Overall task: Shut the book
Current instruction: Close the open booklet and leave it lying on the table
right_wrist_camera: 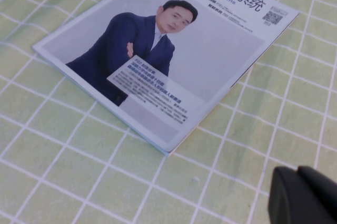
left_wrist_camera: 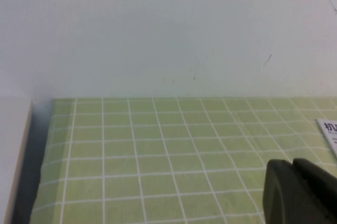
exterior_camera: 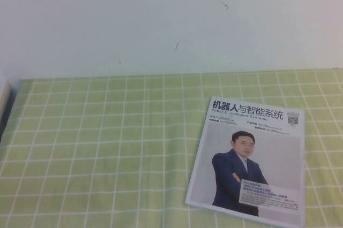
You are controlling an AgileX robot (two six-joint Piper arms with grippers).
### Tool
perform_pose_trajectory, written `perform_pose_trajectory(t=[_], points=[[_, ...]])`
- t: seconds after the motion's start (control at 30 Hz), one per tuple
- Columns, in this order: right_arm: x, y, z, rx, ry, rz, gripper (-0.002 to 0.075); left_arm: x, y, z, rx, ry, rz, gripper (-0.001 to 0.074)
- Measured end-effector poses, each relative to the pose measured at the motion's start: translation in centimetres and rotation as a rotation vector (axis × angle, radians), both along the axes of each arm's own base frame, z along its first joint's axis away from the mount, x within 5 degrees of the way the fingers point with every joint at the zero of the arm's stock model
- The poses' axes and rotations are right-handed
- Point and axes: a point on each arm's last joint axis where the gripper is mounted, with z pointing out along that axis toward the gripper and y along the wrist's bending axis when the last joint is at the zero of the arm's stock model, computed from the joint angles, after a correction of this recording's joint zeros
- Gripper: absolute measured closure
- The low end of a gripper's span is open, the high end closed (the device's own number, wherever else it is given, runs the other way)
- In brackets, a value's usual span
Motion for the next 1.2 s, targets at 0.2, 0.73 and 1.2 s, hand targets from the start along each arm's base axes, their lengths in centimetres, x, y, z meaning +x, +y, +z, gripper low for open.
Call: perform_pose_trajectory(t=[0.2,0.73,1.2], points=[[0.0,0.0,0.0,0.000,0.000,0.000,0.0729,0.1,0.0,-0.3,0.001,0.005,0.011,0.0738],[0.0,0.0,0.0,0.002,0.000,0.001,0.0729,0.1,-0.1,-0.6,-0.014,0.025,-0.004,0.0738],[0.0,0.0,0.0,0.002,0.000,0.001,0.0729,-0.2,-0.8,-1.9,0.096,0.071,0.052,0.0738]])
